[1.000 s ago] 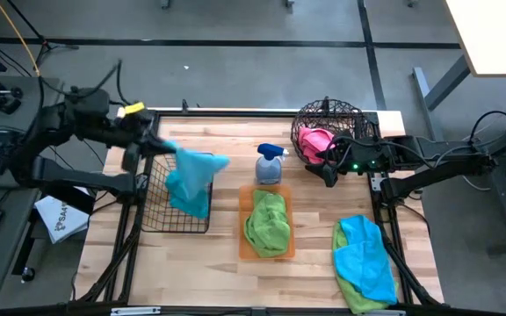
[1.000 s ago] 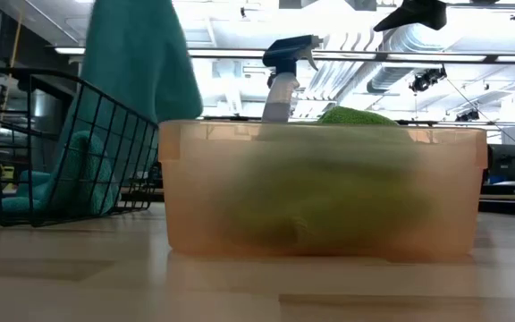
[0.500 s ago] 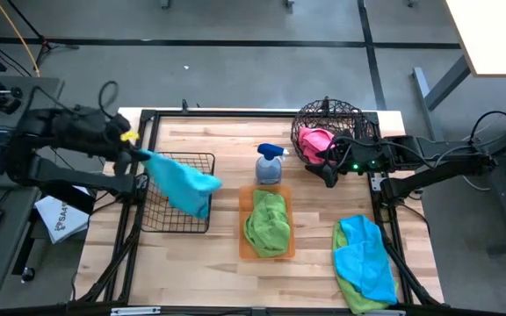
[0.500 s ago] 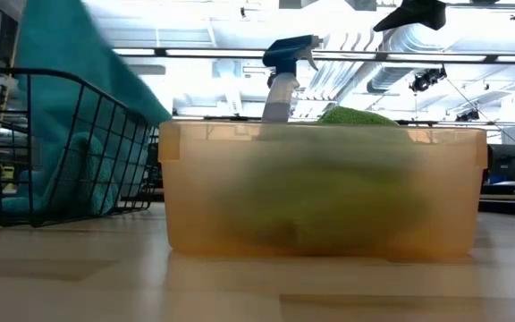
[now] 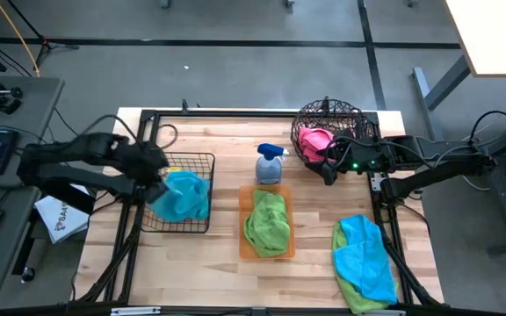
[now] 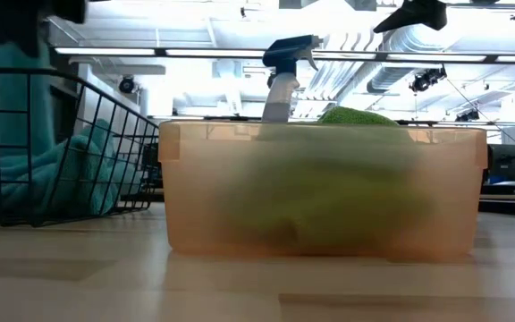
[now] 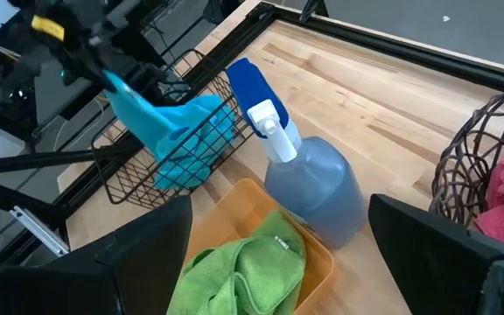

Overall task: Sort microfiber towel by color & place in baskets
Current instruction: Put the top blue microfiber cloth into the wire basket, then put the blue microfiber cloth into the wire basket

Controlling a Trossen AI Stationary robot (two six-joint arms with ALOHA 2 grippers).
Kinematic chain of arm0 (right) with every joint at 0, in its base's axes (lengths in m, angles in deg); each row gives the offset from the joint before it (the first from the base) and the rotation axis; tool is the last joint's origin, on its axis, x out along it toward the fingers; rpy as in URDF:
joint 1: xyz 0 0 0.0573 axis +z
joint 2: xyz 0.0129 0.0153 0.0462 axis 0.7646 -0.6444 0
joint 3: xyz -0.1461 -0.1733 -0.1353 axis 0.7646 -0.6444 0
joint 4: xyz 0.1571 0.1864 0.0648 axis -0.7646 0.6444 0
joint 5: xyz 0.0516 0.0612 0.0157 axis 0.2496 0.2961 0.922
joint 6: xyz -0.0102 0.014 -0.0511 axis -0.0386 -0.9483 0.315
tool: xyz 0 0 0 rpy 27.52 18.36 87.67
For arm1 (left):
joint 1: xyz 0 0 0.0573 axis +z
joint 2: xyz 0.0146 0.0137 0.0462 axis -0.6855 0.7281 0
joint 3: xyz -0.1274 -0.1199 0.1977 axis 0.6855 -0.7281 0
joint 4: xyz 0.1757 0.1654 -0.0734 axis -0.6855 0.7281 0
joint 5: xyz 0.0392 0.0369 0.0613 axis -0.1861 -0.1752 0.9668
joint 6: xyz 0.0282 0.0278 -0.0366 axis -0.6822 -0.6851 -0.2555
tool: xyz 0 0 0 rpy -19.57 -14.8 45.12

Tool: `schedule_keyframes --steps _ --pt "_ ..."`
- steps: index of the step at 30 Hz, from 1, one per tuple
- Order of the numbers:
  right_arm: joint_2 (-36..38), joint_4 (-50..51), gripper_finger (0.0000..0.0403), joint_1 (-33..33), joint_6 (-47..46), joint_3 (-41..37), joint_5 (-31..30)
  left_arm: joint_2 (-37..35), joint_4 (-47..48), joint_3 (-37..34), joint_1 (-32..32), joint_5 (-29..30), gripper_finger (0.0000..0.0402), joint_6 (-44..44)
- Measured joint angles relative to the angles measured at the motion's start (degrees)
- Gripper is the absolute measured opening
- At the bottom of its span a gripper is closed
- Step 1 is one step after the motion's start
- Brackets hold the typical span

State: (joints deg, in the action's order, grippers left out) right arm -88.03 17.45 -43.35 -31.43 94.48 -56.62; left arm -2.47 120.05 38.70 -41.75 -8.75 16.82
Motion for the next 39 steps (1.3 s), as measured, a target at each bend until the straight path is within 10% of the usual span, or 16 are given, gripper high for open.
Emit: schedule_keyframes --steps 7,16,28,39 --pt "-2.3 0.0 0.0344 0.0 -1.1 0.0 0.5 2.1 -22.2 -10.2 -4.9 6.8 0.0000 -3.2" --pt "-4.9 0.1 0.0344 0.0 -0.5 0.0 5.1 6.8 -24.3 -12.6 -12.9 10.1 0.0013 -3.6" --pt "-3.3 0.3 0.0344 0.0 2.0 0.0 16.5 7.8 -21.4 -11.6 -16.3 8.9 0.0167 -10.0" --pt "-3.7 7.3 0.0344 2.1 -6.1 0.0 29.2 7.7 -32.0 -0.4 -13.8 19.1 0.0265 -11.2"
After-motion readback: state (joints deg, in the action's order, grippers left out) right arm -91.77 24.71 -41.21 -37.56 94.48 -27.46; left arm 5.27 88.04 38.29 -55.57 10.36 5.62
